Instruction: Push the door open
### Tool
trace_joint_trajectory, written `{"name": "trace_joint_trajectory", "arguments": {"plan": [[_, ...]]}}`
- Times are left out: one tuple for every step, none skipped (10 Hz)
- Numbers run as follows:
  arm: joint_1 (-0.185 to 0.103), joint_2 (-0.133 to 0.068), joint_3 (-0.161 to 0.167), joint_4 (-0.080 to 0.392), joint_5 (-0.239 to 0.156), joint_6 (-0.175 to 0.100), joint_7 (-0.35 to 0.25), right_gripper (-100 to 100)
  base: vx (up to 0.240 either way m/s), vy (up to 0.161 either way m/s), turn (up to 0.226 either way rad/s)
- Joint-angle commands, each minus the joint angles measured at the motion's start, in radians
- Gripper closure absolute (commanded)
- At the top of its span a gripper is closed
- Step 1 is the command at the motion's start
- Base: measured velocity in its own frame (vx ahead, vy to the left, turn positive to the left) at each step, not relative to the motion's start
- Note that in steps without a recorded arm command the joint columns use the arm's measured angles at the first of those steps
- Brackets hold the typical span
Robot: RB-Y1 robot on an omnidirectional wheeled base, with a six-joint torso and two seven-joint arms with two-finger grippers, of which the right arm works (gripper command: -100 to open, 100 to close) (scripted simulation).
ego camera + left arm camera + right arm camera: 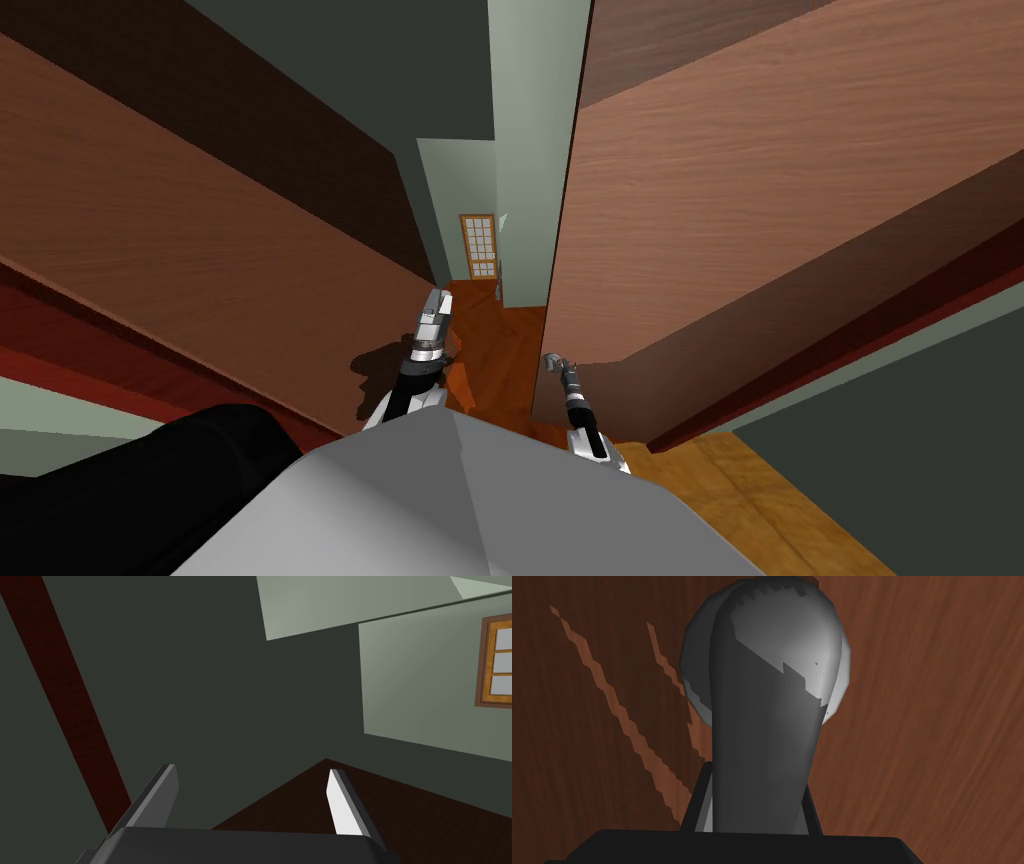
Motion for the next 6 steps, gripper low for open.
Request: {"name": "trace_joint_trajectory", "arguments": {"plan": [[0.01, -0.019, -0.023, -0.026, -0.01, 0.006, 0.006, 100, 0.17, 0.092, -0.094], [0.01, -0.019, -0.023, -0.026, -0.01, 0.006, 0.006, 100, 0.098, 0.066, -0.038], [0.01, -0.019, -0.023, -0.026, -0.01, 0.006, 0.006, 100, 0.027, 0.031, 0.001], [0.01, -0.019, -0.023, -0.026, -0.01, 0.006, 0.006, 100, -0.004, 0.002, 0.012], [0.01, -0.024, -0.045, -0.025, -0.021, 0.004, 0.013, 100, 0.072, 0.076, -0.045], [0.01, -0.025, -0.052, -0.025, -0.025, 0.004, 0.016, 100, 0.148, 0.128, -0.103]]}}
